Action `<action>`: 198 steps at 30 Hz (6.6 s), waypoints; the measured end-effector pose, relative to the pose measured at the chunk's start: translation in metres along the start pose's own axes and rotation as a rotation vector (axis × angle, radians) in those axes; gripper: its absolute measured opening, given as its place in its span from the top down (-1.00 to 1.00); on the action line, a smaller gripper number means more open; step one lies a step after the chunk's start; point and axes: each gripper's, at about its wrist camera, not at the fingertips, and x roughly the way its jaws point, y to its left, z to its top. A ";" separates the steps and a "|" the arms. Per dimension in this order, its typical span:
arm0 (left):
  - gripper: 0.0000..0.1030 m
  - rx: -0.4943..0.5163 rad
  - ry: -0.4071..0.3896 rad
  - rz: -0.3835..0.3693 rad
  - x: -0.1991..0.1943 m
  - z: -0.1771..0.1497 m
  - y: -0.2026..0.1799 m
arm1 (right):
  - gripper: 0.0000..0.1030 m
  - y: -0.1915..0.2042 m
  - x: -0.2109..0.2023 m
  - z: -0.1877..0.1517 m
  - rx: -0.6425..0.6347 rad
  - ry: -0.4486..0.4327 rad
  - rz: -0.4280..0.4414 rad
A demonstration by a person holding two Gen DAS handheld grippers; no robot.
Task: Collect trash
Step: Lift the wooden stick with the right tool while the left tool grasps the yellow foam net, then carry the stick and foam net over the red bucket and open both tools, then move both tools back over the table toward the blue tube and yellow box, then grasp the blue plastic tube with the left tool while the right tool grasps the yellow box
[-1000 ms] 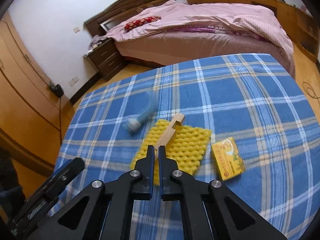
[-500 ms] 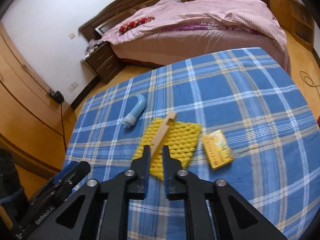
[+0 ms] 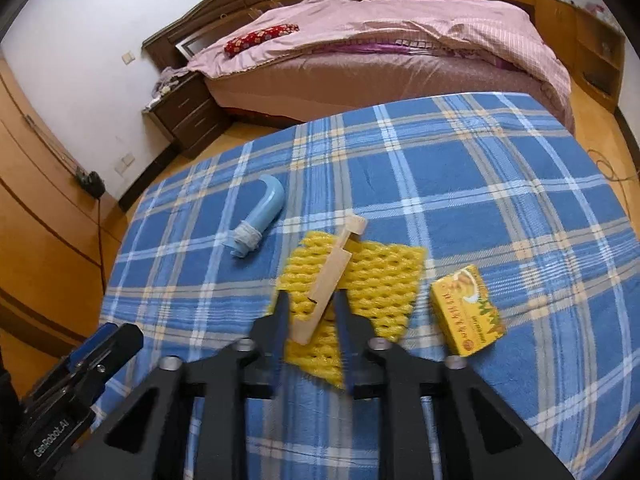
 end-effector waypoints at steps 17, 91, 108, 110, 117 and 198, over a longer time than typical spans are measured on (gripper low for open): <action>-0.10 0.113 0.079 -0.096 0.012 -0.006 -0.072 | 0.81 -0.066 -0.118 -0.038 0.082 -0.171 0.074; 0.71 0.455 0.155 -0.424 -0.020 -0.088 -0.356 | 0.81 -0.282 -0.265 -0.114 0.378 -0.378 -0.108; 0.33 0.595 0.194 -0.368 0.028 -0.105 -0.411 | 0.69 -0.338 -0.237 -0.114 0.475 -0.353 -0.127; 0.33 0.589 0.195 -0.367 0.026 -0.104 -0.409 | 0.67 -0.338 -0.239 -0.116 0.483 -0.360 -0.117; 0.33 0.564 0.176 -0.350 0.013 -0.097 -0.391 | 0.52 -0.322 -0.254 -0.119 0.463 -0.377 -0.104; 0.71 -0.053 -0.047 -0.125 0.020 -0.005 -0.030 | -0.07 -0.087 -0.069 -0.025 0.092 -0.122 -0.049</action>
